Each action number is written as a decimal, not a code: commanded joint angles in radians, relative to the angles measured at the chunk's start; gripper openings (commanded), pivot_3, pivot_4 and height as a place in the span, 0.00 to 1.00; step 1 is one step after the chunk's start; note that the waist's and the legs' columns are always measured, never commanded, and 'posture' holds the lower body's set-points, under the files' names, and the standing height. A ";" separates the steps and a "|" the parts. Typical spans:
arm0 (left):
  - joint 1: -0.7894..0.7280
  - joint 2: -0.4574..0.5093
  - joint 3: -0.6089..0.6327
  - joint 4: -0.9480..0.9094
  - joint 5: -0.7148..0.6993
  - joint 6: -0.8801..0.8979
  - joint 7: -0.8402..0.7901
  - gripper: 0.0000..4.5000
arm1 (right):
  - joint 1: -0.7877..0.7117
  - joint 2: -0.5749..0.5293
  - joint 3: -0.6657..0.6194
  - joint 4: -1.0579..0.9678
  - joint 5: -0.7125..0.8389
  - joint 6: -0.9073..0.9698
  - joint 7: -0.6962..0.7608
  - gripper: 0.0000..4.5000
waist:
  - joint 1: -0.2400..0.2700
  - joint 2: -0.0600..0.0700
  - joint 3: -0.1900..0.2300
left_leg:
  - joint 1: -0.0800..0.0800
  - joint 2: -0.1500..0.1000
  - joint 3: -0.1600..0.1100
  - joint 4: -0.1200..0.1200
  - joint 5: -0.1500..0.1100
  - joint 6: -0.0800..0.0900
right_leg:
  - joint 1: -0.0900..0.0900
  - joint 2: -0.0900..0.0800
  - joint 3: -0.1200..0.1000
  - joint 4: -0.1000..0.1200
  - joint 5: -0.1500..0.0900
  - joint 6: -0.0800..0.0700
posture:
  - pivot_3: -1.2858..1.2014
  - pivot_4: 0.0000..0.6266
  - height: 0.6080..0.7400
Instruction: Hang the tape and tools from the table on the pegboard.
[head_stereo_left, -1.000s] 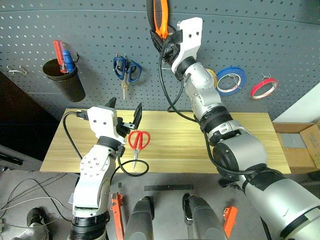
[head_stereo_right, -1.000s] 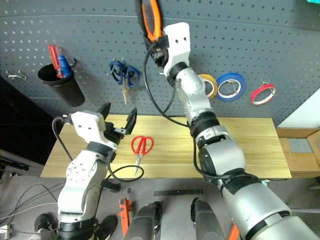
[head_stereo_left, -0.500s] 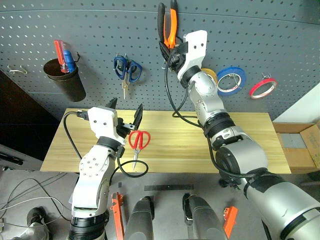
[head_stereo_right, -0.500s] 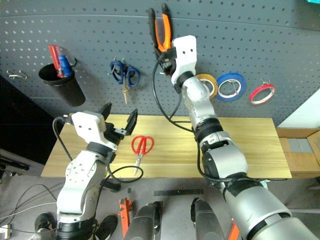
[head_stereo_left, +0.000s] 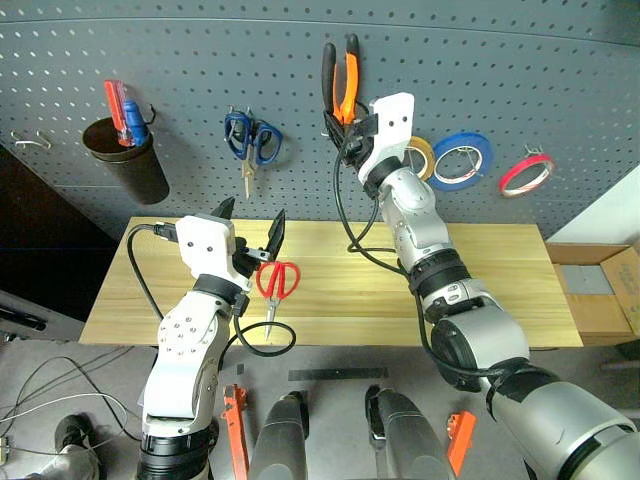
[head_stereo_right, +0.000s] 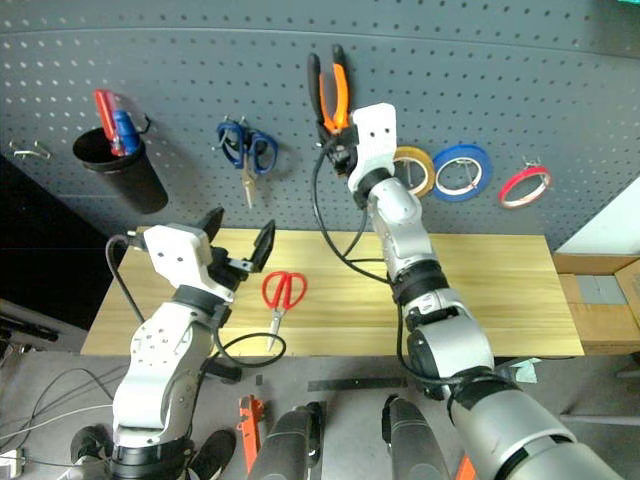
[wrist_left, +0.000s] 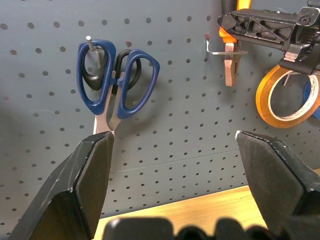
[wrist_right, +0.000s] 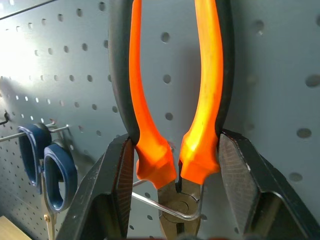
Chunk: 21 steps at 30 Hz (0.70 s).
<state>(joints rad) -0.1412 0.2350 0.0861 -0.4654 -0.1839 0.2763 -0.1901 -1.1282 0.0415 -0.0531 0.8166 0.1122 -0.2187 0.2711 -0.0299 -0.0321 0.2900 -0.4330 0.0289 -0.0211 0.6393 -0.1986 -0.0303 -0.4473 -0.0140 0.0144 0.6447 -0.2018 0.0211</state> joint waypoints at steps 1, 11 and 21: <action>-0.005 0.001 0.003 -0.042 -0.007 -0.015 -0.006 0.93 | -0.008 0.008 0.009 -0.073 0.000 0.004 -0.005 0.72 | 0.000 0.000 0.000 | 0.000 0.000 0.000 0.000 0.000 0.000 | 0.000 0.000 0.000 0.000 0.000 0.000 | 0.52 0.48 1.00; -0.012 0.000 0.004 -0.030 -0.004 -0.022 -0.004 0.93 | 0.008 0.006 0.021 -0.110 -0.019 0.027 -0.016 0.99 | -0.001 0.000 0.000 | 0.000 0.000 0.000 0.000 0.000 0.000 | 0.000 0.001 0.000 0.000 0.000 0.000 | 0.52 0.46 1.00; 0.058 0.050 0.056 0.031 -0.023 -0.065 -0.072 0.93 | 0.298 -0.082 0.068 -0.639 0.010 0.296 0.017 0.99 | 0.002 0.000 -0.001 | 0.000 0.001 0.000 -0.001 0.000 0.000 | 0.000 0.000 0.000 0.000 0.000 0.000 | 0.51 0.41 1.00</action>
<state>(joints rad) -0.0978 0.2761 0.1193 -0.4350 -0.1953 0.2465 -0.2413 -0.8513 -0.0322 0.0135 0.3183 0.1019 0.0239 0.2826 -0.0278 -0.0323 0.2895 -0.4330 0.0295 -0.0210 0.6378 -0.1986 -0.0304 -0.4479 -0.0145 0.0147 0.6445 -0.2022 0.0216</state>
